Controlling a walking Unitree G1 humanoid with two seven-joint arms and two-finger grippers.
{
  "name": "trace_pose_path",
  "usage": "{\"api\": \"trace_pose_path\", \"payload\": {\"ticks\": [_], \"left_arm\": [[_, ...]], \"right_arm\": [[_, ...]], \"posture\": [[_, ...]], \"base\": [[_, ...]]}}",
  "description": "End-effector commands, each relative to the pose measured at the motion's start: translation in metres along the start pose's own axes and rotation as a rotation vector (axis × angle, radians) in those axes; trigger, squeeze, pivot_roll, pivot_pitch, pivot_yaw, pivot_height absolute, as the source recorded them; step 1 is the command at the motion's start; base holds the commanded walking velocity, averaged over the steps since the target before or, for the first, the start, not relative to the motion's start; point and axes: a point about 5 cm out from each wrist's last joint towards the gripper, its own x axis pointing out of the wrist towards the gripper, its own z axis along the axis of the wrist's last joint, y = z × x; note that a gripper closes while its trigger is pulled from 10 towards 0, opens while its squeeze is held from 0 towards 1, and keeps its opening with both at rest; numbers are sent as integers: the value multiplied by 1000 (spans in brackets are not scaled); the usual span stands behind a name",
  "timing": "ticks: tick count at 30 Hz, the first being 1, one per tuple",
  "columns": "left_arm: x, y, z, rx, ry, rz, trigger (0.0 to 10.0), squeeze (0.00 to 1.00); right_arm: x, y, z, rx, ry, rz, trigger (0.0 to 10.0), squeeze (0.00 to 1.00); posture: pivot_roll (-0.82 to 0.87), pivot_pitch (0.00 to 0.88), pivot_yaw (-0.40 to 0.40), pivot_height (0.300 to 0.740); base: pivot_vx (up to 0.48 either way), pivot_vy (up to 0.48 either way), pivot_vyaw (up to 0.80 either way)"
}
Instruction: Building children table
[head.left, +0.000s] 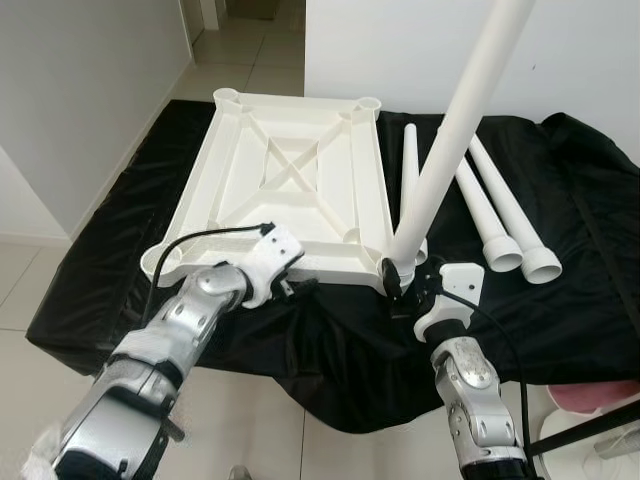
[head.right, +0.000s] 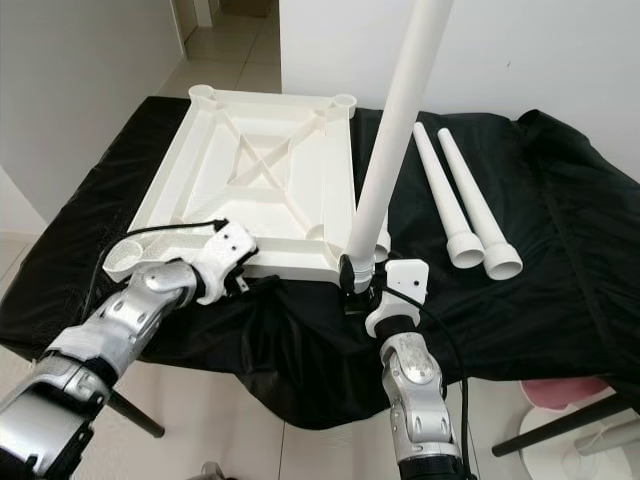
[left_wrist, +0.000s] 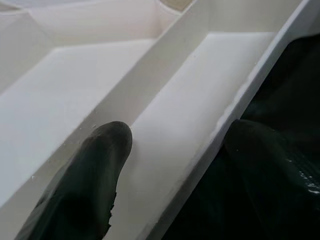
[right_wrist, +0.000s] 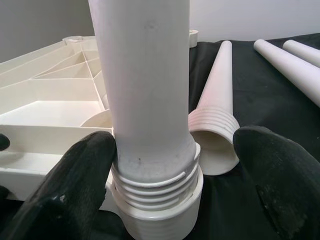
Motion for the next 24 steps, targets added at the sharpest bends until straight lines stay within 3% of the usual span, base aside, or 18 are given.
{"api": "trace_pose_path", "payload": {"ticks": [1, 2, 6, 7, 8, 9, 10, 24], "left_arm": [[2, 3, -6, 1, 62, 8, 10000, 0], [5, 7, -8, -21, 109, 17, 10000, 0], [6, 8, -8, -58, 128, 16, 10000, 0], [7, 8, -9, -72, 138, 4, 7098, 0], [7, 8, -9, -72, 138, 4, 7098, 0], [7, 9, -10, -79, 152, 6, 1059, 0], [7, 10, -12, -81, 161, 12, 0, 0], [5, 19, -11, -119, 146, 98, 0, 0]], "right_arm": [[1, -3, 0, 4, 8, -10, 10000, 0], [2, -3, 1, 3, 5, -9, 10000, 0], [3, -2, 1, 2, 4, -7, 10000, 0], [3, -2, 1, 2, 3, -6, 10000, 0], [3, -2, 1, 2, 3, -6, 10000, 0], [3, -2, 1, 2, 3, -8, 10000, 0], [3, -2, 1, 3, 3, -10, 10000, 0], [5, 1, 0, 14, 2, -18, 10000, 0]], "posture": [[-52, 53, 5, 740], [-54, 53, 6, 740], [-57, 52, 7, 740], [-59, 51, 10, 740], [-59, 51, 10, 740], [-60, 51, 12, 740], [-60, 51, 12, 740], [-58, 57, 15, 740]], "base": [[0, 0, 0], [0, 0, 0], [0, 0, 0], [0, 0, 0], [0, 0, 0], [0, 0, 0], [0, 0, 0], [0, 0, 0]]}}
